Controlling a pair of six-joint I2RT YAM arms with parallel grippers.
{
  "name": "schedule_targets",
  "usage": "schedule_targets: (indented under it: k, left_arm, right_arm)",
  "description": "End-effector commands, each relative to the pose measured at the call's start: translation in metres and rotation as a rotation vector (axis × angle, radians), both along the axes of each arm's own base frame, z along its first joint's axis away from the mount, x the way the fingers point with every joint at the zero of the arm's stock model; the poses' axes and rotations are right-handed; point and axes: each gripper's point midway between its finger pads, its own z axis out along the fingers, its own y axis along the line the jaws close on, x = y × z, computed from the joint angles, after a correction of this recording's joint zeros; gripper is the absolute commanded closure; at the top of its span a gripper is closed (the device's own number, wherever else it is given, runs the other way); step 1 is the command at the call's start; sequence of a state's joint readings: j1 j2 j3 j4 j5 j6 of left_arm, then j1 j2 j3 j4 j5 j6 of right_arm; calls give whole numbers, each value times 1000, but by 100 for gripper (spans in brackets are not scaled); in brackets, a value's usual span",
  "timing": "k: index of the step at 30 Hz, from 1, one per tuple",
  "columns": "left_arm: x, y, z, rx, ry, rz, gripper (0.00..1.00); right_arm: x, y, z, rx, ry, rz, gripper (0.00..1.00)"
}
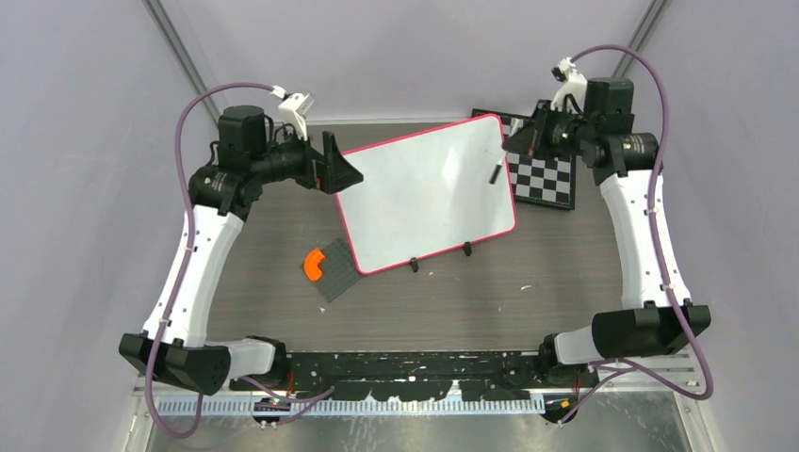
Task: Write a sentence on the whiteboard
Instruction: Open the whiteboard marker at the center of the board.
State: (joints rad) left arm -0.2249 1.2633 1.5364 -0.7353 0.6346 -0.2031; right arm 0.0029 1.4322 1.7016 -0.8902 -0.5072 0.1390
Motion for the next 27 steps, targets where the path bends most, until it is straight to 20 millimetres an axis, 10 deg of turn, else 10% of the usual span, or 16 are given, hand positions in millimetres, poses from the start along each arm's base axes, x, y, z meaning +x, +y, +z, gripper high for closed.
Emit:
schedule_targets:
  k: [1,17,27]
  left_arm:
    - [-12,-25,24,-103,-31,-115,0]
    - [-11,-134,-30,94,-24,-264,23]
    - [3,-161,-40,77,23,-252,44]
  right_arm:
    - [0,60,66,340,-59,32,100]
    - [-23,121,31,441,146,-67,100]
    - [-36,135,30,477,178,-19,100]
